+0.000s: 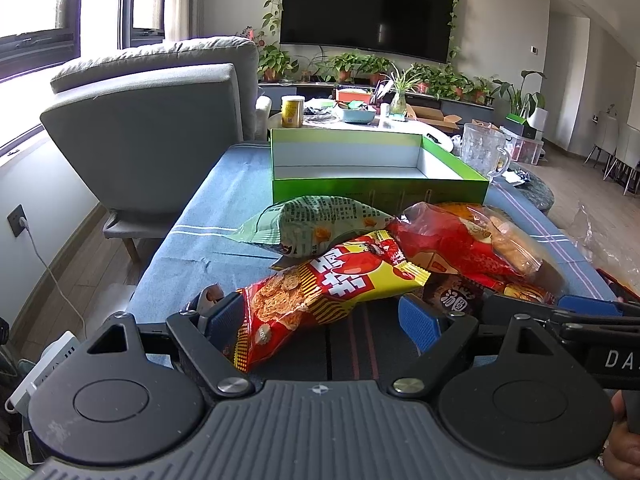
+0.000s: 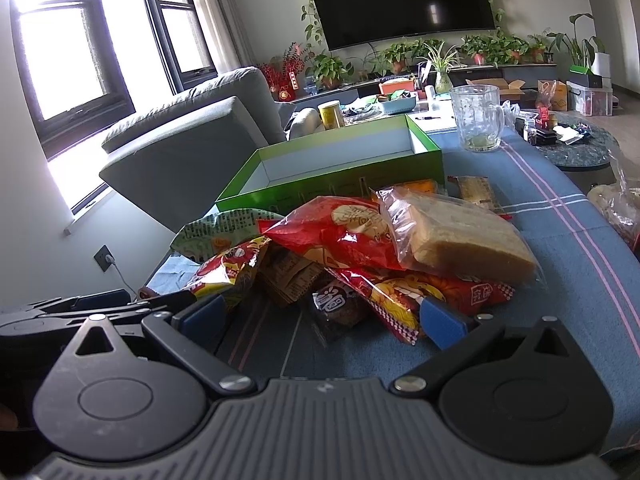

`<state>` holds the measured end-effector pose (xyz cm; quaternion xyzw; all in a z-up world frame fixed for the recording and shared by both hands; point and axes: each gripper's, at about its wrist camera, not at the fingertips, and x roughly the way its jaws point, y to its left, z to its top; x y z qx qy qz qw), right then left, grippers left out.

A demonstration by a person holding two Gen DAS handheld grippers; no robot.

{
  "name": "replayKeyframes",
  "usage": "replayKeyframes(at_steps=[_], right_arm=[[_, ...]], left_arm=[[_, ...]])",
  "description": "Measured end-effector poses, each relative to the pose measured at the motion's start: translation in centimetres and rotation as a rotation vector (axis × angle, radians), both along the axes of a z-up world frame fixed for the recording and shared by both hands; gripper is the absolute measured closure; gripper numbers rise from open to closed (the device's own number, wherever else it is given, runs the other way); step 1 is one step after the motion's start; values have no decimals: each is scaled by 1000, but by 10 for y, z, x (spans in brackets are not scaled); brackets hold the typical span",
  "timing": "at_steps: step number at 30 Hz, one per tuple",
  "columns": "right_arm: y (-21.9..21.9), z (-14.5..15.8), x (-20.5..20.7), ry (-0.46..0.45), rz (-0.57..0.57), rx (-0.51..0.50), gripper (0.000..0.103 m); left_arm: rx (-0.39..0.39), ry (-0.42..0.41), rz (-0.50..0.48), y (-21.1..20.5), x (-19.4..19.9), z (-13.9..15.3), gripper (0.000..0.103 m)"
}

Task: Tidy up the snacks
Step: 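Lower both tools onto the red-and-yellow cracker bag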

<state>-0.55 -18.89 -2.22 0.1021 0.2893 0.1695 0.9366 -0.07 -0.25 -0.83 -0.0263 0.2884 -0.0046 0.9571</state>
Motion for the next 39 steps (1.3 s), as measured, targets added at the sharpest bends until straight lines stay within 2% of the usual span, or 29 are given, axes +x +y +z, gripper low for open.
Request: replayKeyframes(at_steps=[20, 30, 32, 35, 39], right_arm=[[1, -1, 1, 6, 1, -1, 1], [22, 25, 20, -79, 82, 8, 1], [34, 27, 29, -60, 140, -3, 1], [52, 20, 49, 29, 224, 3, 1], [70, 9, 72, 107, 233, 3, 1]], left_arm=[[0, 3, 15, 4, 0, -2, 20], [-52, -17, 162, 55, -1, 1, 22], [-64, -14, 182, 64, 0, 0, 25], [-70, -9, 188, 71, 2, -3, 25], [-67, 8, 164, 73, 6, -10, 25]])
